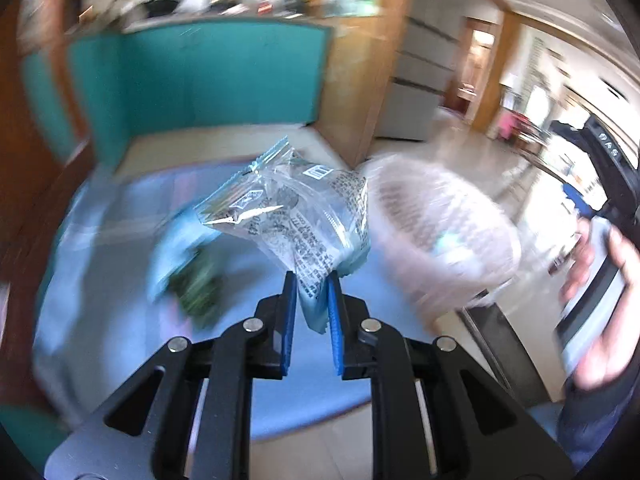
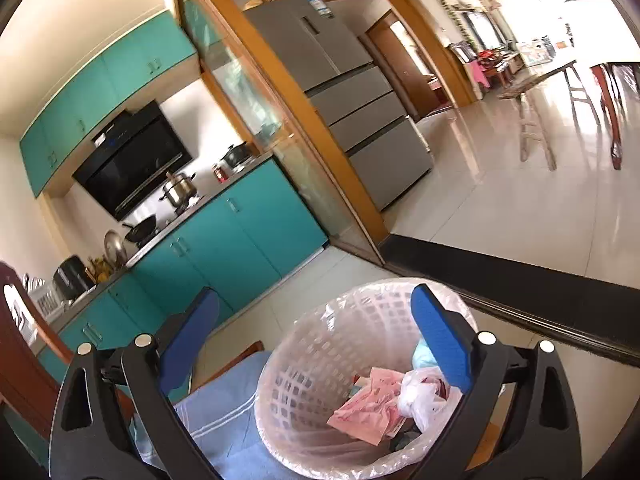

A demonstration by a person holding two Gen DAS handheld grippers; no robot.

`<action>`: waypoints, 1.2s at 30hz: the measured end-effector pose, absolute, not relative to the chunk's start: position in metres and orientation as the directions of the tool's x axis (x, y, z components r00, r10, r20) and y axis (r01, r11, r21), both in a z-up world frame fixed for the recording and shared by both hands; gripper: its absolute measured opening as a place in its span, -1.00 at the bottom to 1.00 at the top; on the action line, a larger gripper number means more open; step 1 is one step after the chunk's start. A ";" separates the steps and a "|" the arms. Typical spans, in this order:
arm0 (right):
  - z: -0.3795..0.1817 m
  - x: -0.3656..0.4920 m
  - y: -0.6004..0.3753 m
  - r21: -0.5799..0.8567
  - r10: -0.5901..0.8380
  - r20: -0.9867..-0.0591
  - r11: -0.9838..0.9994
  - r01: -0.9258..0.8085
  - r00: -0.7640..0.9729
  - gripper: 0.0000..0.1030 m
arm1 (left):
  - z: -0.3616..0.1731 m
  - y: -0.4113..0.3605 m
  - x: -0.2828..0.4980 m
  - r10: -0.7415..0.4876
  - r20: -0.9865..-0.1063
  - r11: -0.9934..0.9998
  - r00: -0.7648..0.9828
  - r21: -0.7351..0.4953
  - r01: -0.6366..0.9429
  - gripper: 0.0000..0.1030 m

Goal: Collect trash
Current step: 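Carry both bags to the wastebasket and open both tools to drop them, then move both open tools back over the chair seat, then grasp the green leaves with the right tool while the left grasps the blue cloth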

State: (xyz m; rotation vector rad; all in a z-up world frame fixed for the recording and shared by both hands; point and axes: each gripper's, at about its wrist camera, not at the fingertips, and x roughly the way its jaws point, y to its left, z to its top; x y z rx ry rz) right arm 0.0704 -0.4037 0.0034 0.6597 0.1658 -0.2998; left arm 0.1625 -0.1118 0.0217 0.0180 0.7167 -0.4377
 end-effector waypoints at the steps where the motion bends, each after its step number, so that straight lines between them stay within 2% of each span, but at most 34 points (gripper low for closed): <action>1: 0.003 0.066 -0.405 0.589 -0.236 -0.232 0.738 0.329 0.944 0.84 | 0.027 -0.129 0.168 -0.408 -0.632 0.896 0.659 -0.137 0.424 -0.69; 4: 0.008 0.059 -0.406 0.610 -0.255 -0.189 0.726 0.317 0.948 0.84 | 0.037 -0.193 0.198 -0.492 -0.618 0.848 0.613 -0.182 0.497 -0.61; 5: 0.009 0.058 -0.406 0.609 -0.253 -0.179 0.730 0.309 0.951 0.84 | 0.035 -0.213 0.207 -0.493 -0.627 0.844 0.603 -0.177 0.506 -0.14; 6: 0.010 0.058 -0.406 0.603 -0.256 -0.170 0.737 0.306 0.952 0.84 | 0.031 -0.226 0.215 -0.479 -0.639 0.849 0.602 -0.164 0.502 0.45; 7: 0.012 0.056 -0.406 0.588 -0.257 -0.166 0.749 0.305 0.952 0.84 | 0.029 -0.231 0.218 -0.451 -0.641 0.864 0.620 -0.142 0.483 0.54; 10: 0.012 0.062 -0.402 0.563 -0.219 -0.180 0.776 0.283 0.959 0.84 | 0.026 -0.220 0.214 -0.422 -0.637 0.875 0.645 -0.099 0.475 0.58; 12: 0.013 0.067 -0.399 0.547 -0.185 -0.194 0.795 0.263 0.963 0.84 | 0.026 -0.191 0.202 -0.403 -0.627 0.883 0.667 -0.076 0.462 0.70; 18: 0.012 0.089 -0.359 0.463 -0.038 -0.275 0.870 0.167 0.961 0.84 | 0.022 -0.078 0.162 -0.246 -0.610 0.944 0.753 0.026 0.330 0.76; 22: 0.006 0.106 -0.299 0.376 0.142 -0.382 0.927 0.014 0.913 0.84 | 0.019 -0.016 0.137 -0.155 -0.598 0.978 0.786 0.018 0.207 0.78; 26: -0.014 0.116 -0.240 0.366 0.331 -0.504 0.918 -0.150 0.798 0.84 | 0.015 0.024 0.127 -0.110 -0.617 0.993 0.779 -0.033 0.115 0.78; 31: -0.027 0.118 -0.193 0.284 0.356 -0.577 0.931 -0.229 0.735 0.84 | 0.015 0.040 0.135 -0.041 -0.619 0.999 0.784 -0.014 0.041 0.78; 36: -0.040 0.134 -0.173 0.307 0.382 -0.600 0.921 -0.238 0.703 0.82 | 0.015 0.046 0.129 -0.052 -0.618 0.999 0.785 -0.040 0.035 0.78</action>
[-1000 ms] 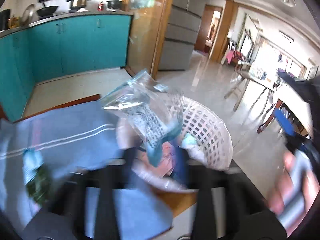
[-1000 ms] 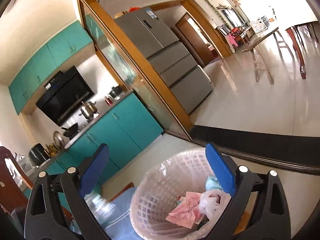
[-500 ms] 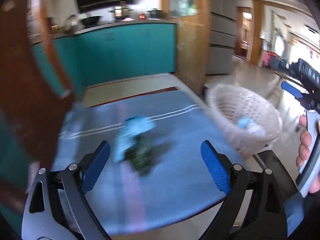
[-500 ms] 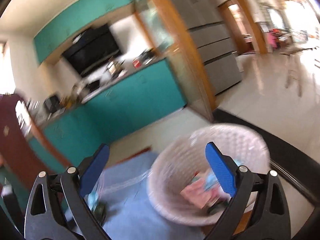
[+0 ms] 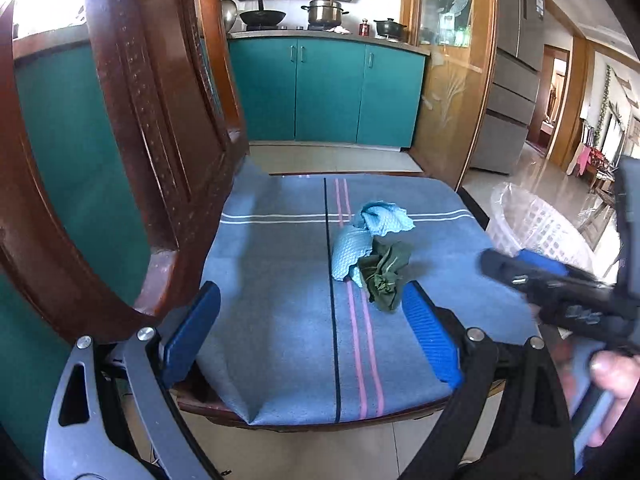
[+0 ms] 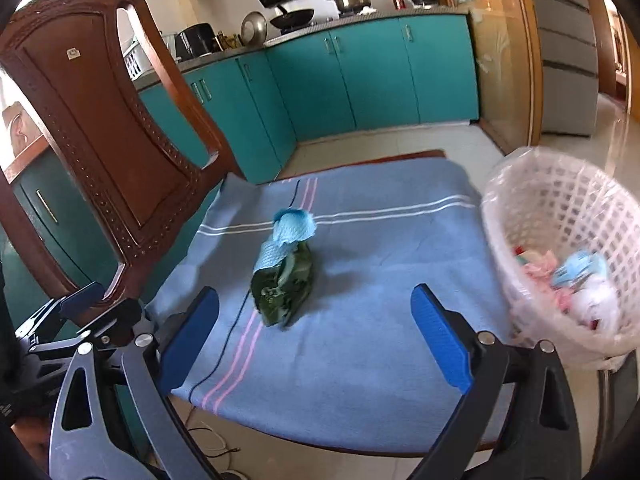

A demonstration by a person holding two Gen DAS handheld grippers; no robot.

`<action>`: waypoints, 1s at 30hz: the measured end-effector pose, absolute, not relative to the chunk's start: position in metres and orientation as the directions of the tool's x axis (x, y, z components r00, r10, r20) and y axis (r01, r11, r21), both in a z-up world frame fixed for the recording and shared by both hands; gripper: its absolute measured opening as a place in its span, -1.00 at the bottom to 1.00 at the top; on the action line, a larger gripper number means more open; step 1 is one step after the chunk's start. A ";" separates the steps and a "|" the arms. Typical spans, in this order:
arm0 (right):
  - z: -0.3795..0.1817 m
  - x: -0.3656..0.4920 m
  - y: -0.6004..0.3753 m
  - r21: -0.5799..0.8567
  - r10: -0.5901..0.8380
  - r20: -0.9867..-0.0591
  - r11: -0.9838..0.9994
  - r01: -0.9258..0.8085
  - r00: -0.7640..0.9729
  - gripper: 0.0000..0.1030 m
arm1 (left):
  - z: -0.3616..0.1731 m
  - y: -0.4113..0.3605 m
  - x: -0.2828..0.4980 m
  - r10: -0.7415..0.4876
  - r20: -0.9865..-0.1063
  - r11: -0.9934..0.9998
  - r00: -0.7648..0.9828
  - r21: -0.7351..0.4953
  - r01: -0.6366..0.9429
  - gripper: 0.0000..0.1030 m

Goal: Collect trash
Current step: 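Grasp the green leaves with the right tool while the left grasps the blue cloth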

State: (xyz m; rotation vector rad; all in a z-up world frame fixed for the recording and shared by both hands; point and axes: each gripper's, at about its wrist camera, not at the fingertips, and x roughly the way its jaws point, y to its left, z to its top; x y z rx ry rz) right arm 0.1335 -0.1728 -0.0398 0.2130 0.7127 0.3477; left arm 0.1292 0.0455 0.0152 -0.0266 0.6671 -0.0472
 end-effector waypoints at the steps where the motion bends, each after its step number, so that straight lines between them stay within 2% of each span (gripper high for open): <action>1: -0.045 0.141 -0.164 0.303 0.385 -0.606 0.921 -0.245 0.696 0.75 | 0.016 0.045 0.129 -0.051 -0.616 0.999 0.786 -0.035 0.037 0.78; 5: -0.064 0.168 -0.139 0.251 0.364 -0.649 0.931 -0.265 0.667 0.55 | 0.017 0.048 0.127 -0.054 -0.620 0.998 0.783 -0.049 0.029 0.79; 8: -0.081 0.186 -0.128 0.269 0.372 -0.683 0.928 -0.257 0.629 0.44 | 0.017 0.051 0.128 -0.047 -0.620 0.998 0.783 -0.054 0.017 0.79; 12: -0.089 0.200 -0.110 0.259 0.385 -0.686 0.922 -0.287 0.617 0.41 | 0.015 0.056 0.133 -0.040 -0.629 0.998 0.777 -0.062 0.001 0.79; 13: -0.092 0.203 -0.105 0.261 0.392 -0.695 0.919 -0.296 0.603 0.32 | 0.014 0.056 0.134 -0.037 -0.631 0.998 0.775 -0.060 -0.001 0.79; 15: -0.099 0.207 -0.101 0.281 0.412 -0.711 0.909 -0.308 0.570 0.08 | 0.012 0.056 0.136 -0.033 -0.635 0.998 0.772 -0.055 -0.002 0.79; 17: -0.103 0.207 -0.097 0.281 0.422 -0.725 0.903 -0.326 0.544 -0.42 | 0.009 0.055 0.138 -0.027 -0.640 0.999 0.768 -0.046 -0.004 0.79; 18: -0.103 0.206 -0.097 0.278 0.423 -0.727 0.902 -0.332 0.541 -0.52 | 0.007 0.055 0.139 -0.024 -0.643 0.999 0.766 -0.043 -0.005 0.79; 19: -0.101 0.204 -0.098 0.281 0.428 -0.723 0.899 -0.335 0.541 -0.76 | 0.006 0.054 0.140 -0.023 -0.644 0.999 0.764 -0.042 -0.005 0.79; 20: -0.098 0.202 -0.100 0.287 0.433 -0.719 0.897 -0.336 0.544 -0.85 | 0.004 0.054 0.143 -0.022 -0.648 0.999 0.761 -0.039 -0.004 0.79; 22: -0.088 0.198 -0.107 0.301 0.444 -0.705 0.893 -0.334 0.553 -0.94 | 0.001 0.051 0.147 -0.017 -0.656 1.000 0.755 -0.029 -0.002 0.79; 30: -0.046 0.175 -0.160 0.367 0.475 -0.635 0.879 -0.303 0.609 -0.95 | -0.024 0.026 0.184 -0.030 -0.686 0.998 0.727 0.024 0.064 0.80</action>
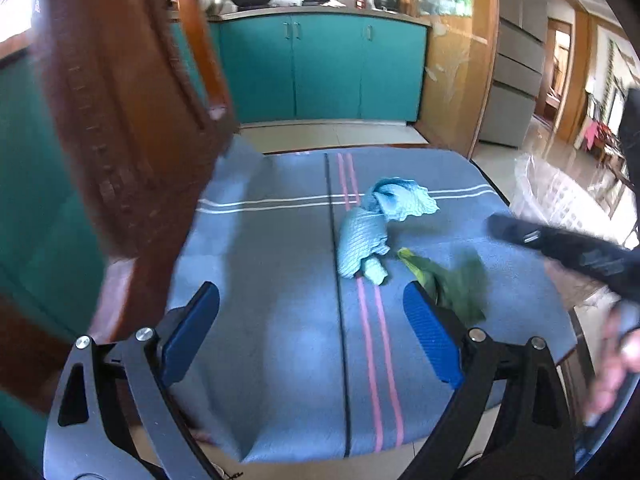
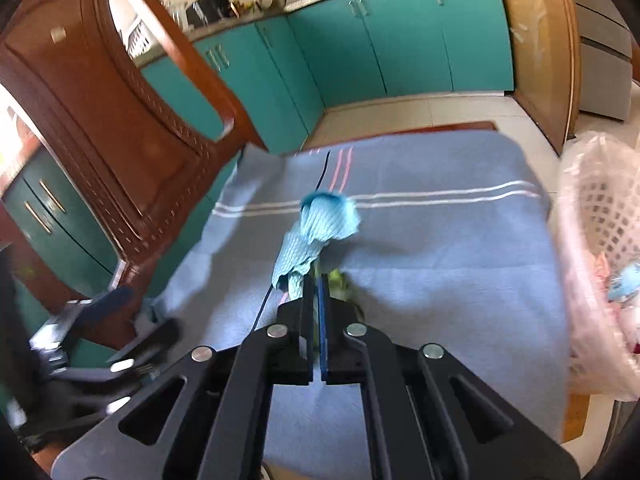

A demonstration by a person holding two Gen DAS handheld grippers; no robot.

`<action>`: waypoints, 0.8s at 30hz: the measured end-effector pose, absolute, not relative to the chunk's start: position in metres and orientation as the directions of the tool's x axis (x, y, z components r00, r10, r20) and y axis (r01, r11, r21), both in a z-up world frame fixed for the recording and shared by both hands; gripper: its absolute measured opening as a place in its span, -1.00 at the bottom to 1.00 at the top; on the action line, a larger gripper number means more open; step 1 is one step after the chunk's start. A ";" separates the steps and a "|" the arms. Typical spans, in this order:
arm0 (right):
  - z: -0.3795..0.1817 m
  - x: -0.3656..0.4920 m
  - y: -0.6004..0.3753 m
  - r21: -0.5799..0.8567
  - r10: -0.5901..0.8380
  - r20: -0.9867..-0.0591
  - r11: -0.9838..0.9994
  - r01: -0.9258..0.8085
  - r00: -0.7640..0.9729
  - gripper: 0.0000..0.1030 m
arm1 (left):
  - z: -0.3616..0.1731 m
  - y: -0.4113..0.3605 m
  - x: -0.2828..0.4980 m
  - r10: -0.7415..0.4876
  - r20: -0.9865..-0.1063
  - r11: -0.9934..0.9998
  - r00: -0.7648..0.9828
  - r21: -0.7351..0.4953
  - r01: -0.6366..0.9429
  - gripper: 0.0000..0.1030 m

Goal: Collect trash
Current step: 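Grasp the green leaves with the right tool while the left grasps the blue cloth, then lift the blue cloth with the left tool while the right lifts the leaves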

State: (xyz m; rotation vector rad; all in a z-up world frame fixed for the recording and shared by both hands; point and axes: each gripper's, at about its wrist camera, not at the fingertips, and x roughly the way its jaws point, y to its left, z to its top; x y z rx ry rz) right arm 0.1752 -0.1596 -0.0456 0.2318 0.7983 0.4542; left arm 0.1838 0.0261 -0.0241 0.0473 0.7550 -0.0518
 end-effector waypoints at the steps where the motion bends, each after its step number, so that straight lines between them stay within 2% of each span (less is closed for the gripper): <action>1: -0.040 0.173 -0.167 0.371 0.476 -0.624 0.879 -0.301 0.620 -0.95 | -0.029 0.021 0.192 -0.037 -0.689 0.996 0.724 0.032 0.082 0.80; 4: -0.034 0.174 -0.183 0.379 0.472 -0.611 0.879 -0.288 0.636 -0.95 | -0.045 0.006 0.219 -0.037 -0.714 0.991 0.699 0.062 0.116 0.80; 7: -0.044 0.181 -0.191 0.411 0.485 -0.639 0.871 -0.268 0.597 -0.94 | -0.057 -0.003 0.242 -0.056 -0.740 0.988 0.670 0.054 0.143 0.80; 9: -0.052 0.183 -0.192 0.417 0.489 -0.657 0.870 -0.264 0.573 -0.75 | -0.063 -0.007 0.257 -0.061 -0.749 0.988 0.660 0.046 0.144 0.80; 11: -0.057 0.183 -0.187 0.370 0.459 -0.683 0.888 -0.273 0.568 -0.32 | -0.064 -0.011 0.270 -0.080 -0.755 0.989 0.651 0.022 0.146 0.80; 14: -0.060 0.181 -0.184 0.345 0.444 -0.699 0.896 -0.280 0.560 -0.08 | -0.063 -0.013 0.290 -0.104 -0.759 0.990 0.643 -0.015 0.142 0.80; 16: -0.061 0.180 -0.182 0.342 0.447 -0.700 0.894 -0.288 0.557 -0.06 | -0.068 -0.015 0.304 -0.127 -0.775 0.988 0.619 -0.044 0.148 0.79; 17: -0.062 0.179 -0.180 0.338 0.449 -0.702 0.893 -0.297 0.552 -0.05 | -0.076 -0.015 0.314 -0.129 -0.797 0.989 0.590 -0.056 0.140 0.59; 18: -0.063 0.179 -0.175 0.329 0.449 -0.708 0.893 -0.308 0.545 -0.05 | -0.084 -0.013 0.323 -0.137 -0.822 0.988 0.552 -0.076 0.132 -0.01; 19: -0.064 0.179 -0.173 0.320 0.446 -0.711 0.894 -0.314 0.544 -0.06 | -0.091 -0.010 0.329 -0.135 -0.841 0.989 0.524 -0.085 0.118 -0.21; 21: -0.069 0.179 -0.166 0.290 0.434 -0.726 0.897 -0.334 0.534 -0.06 | -0.091 -0.004 0.326 -0.104 -0.830 0.994 0.548 -0.068 0.086 -0.46; 24: -0.078 0.180 -0.154 0.254 0.419 -0.751 0.897 -0.362 0.511 -0.06 | -0.076 0.014 0.315 -0.089 -0.803 0.996 0.590 -0.081 0.040 -0.49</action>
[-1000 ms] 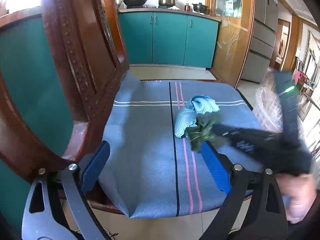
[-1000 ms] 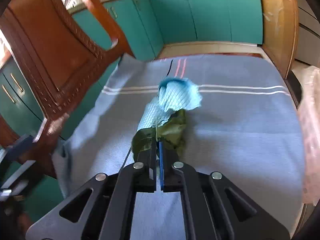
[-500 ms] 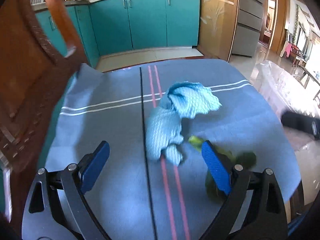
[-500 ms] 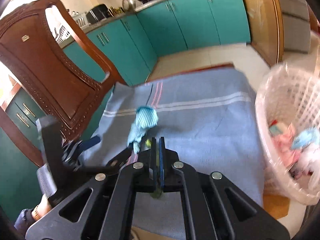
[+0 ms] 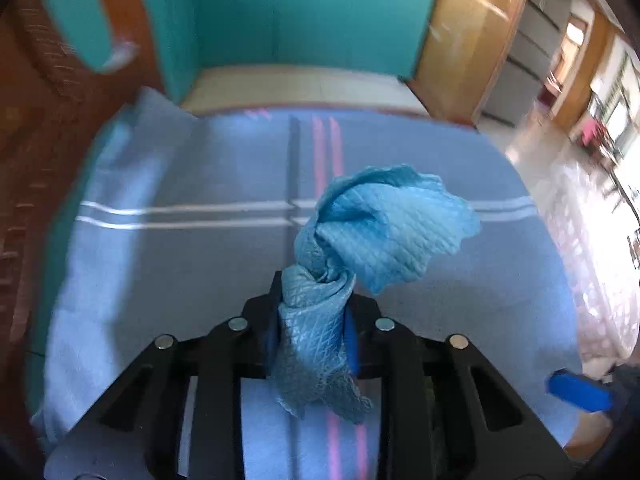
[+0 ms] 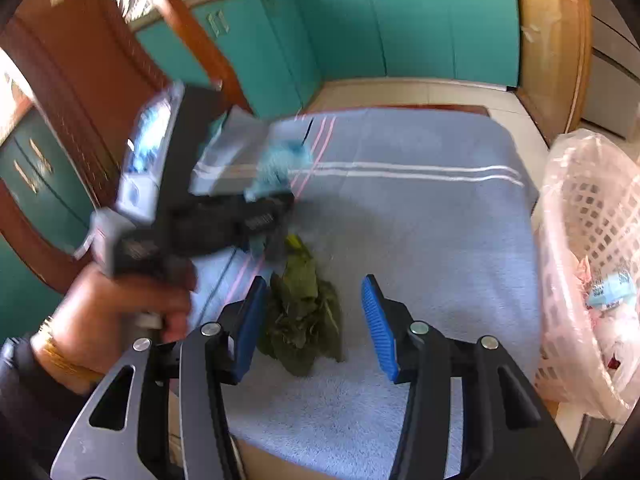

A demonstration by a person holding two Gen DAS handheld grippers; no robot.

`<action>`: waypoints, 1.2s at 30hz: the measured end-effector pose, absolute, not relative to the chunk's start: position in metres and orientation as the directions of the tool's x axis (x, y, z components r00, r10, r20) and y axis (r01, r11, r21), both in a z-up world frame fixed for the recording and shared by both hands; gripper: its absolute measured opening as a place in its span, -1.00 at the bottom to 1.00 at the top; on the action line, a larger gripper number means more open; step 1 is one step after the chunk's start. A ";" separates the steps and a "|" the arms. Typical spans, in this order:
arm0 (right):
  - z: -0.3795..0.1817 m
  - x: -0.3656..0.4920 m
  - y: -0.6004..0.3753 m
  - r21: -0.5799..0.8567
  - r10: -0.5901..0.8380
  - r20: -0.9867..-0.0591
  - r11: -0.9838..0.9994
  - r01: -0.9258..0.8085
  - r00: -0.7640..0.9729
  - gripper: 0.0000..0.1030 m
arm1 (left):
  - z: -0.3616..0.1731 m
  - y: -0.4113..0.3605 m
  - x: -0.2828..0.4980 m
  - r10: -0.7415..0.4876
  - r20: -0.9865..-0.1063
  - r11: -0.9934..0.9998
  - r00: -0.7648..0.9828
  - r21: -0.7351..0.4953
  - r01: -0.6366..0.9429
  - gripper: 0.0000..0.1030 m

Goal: Collect trash
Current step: 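Lift the blue cloth with the left tool while the right lifts the leaves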

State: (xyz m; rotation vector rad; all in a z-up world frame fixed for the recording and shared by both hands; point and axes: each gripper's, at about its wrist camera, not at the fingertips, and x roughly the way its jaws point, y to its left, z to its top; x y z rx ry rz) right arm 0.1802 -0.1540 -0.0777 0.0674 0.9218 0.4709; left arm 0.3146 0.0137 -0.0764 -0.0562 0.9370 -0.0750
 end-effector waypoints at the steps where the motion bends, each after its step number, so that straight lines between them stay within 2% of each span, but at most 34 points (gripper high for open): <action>1: -0.081 0.182 -0.149 0.241 0.412 -0.757 0.898 -0.369 0.507 -0.05 | -0.064 0.023 0.305 -0.087 -0.782 0.995 0.617 -0.094 0.020 -0.49; 4: -0.093 0.187 -0.134 0.194 0.377 -0.780 0.905 -0.379 0.500 0.10 | -0.027 0.039 0.280 -0.095 -0.718 0.991 0.690 -0.134 -0.004 -0.49; 7: -0.109 0.193 -0.115 0.135 0.333 -0.809 0.907 -0.398 0.485 0.10 | 0.019 0.043 0.232 -0.079 -0.614 0.993 0.785 -0.121 0.006 -0.49; 10: -0.118 0.193 -0.105 0.050 0.275 -0.817 0.910 -0.412 0.506 0.10 | 0.040 0.046 0.199 -0.077 -0.553 0.991 0.830 -0.132 0.004 -0.47; 11: -0.118 0.192 -0.102 0.031 0.264 -0.819 0.907 -0.420 0.509 0.00 | 0.042 0.047 0.189 -0.077 -0.544 0.991 0.835 -0.134 0.004 -0.47; 12: -0.117 0.190 -0.101 0.025 0.264 -0.820 0.903 -0.429 0.507 -0.14 | 0.043 0.046 0.180 -0.078 -0.540 0.991 0.838 -0.136 0.005 -0.46; 13: -0.116 0.191 -0.101 0.028 0.265 -0.821 0.903 -0.429 0.505 -0.51 | 0.042 0.046 0.171 -0.083 -0.536 0.990 0.840 -0.142 0.007 -0.46; 14: -0.115 0.190 -0.102 0.037 0.272 -0.821 0.903 -0.429 0.502 -0.64 | 0.041 0.046 0.165 -0.087 -0.536 0.989 0.840 -0.148 0.009 -0.46; 16: -0.108 0.187 -0.109 0.057 0.290 -0.812 0.903 -0.427 0.507 -0.74 | 0.039 0.046 0.155 -0.101 -0.537 0.987 0.837 -0.158 0.018 -0.46; 20: -0.074 0.164 -0.125 0.105 0.348 -0.756 0.900 -0.423 0.554 -0.74 | 0.037 0.046 0.136 -0.125 -0.533 0.985 0.837 -0.168 0.040 -0.44; 26: -0.023 0.125 -0.169 0.205 0.436 -0.616 0.893 -0.401 0.656 -0.74 | 0.030 0.050 0.115 -0.148 -0.555 0.984 0.819 -0.165 0.066 -0.41; 36: -0.025 0.120 -0.185 0.243 0.442 -0.597 0.895 -0.374 0.669 -0.74 | 0.013 0.041 0.118 -0.118 -0.603 0.991 0.789 -0.120 0.057 -0.41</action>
